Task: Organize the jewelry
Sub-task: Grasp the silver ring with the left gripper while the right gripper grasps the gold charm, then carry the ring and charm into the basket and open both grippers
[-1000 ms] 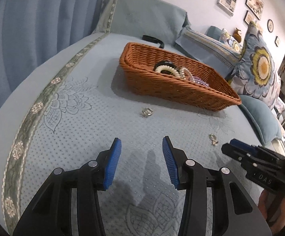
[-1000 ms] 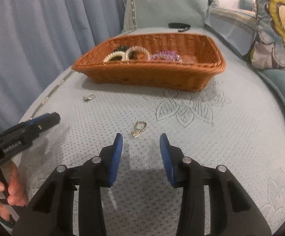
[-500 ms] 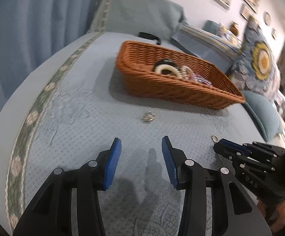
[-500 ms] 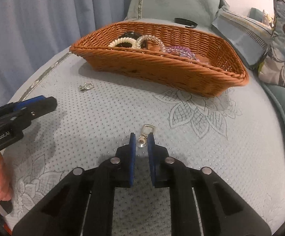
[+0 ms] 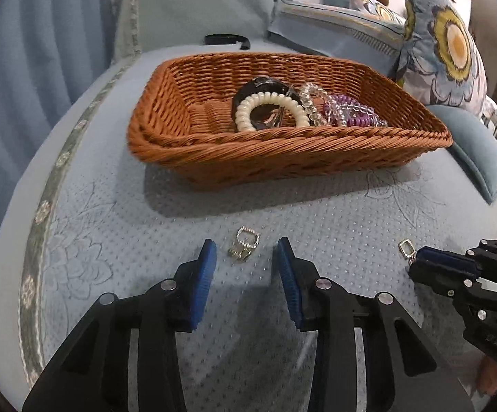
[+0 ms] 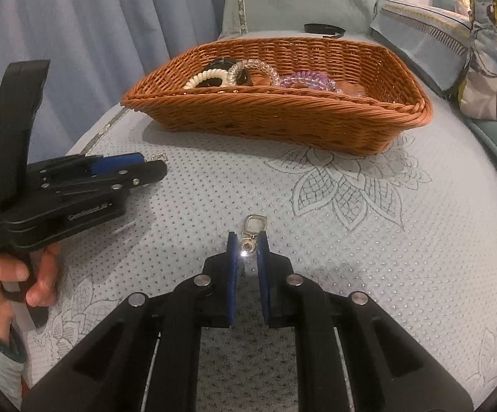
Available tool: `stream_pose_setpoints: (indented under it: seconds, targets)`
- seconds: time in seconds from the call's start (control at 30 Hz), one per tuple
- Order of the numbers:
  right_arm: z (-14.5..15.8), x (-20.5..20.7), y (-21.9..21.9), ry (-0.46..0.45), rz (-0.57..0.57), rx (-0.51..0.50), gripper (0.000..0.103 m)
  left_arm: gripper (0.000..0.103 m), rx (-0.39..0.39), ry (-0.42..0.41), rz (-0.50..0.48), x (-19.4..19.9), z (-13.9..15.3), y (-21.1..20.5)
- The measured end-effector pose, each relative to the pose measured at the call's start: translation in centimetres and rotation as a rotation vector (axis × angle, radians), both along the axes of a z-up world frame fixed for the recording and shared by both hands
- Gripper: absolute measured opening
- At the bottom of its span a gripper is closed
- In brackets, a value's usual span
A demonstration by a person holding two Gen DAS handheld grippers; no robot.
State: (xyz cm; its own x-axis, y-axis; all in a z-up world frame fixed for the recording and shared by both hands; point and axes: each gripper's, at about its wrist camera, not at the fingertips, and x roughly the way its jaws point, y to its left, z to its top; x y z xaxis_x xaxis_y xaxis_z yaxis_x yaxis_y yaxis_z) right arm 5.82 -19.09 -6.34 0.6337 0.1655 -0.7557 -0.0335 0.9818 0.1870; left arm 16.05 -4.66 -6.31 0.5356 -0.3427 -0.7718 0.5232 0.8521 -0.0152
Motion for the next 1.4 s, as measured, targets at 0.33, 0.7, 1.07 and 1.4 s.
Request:
stream_pose_setpoints:
  seconds: [0.33,0.7,1.07,1.4]
  targets:
    - [0.4,-0.6,0.5,-0.03,-0.013,-0.042,0.009,0.013,0.021,-0.04,-0.019,-0.5,0.1,-0.6]
    - [2.5,-2.3,-0.4,-0.128,0.015,0.062,0.009,0.012,-0.161,-0.011,0.008,-4.9,1.6,2.2]
    - [7.9,-3.5,-2.3,-0.274,-0.007,0.076,0.009,0.01,-0.236,-0.16,-0.052,-7.2,7.1,0.1]
    - [12.1,2.4,-5.9,-0.313,-0.046,0.07,0.009,0.01,-0.326,-0.205,-0.073,-2.3,11.7,-2.3]
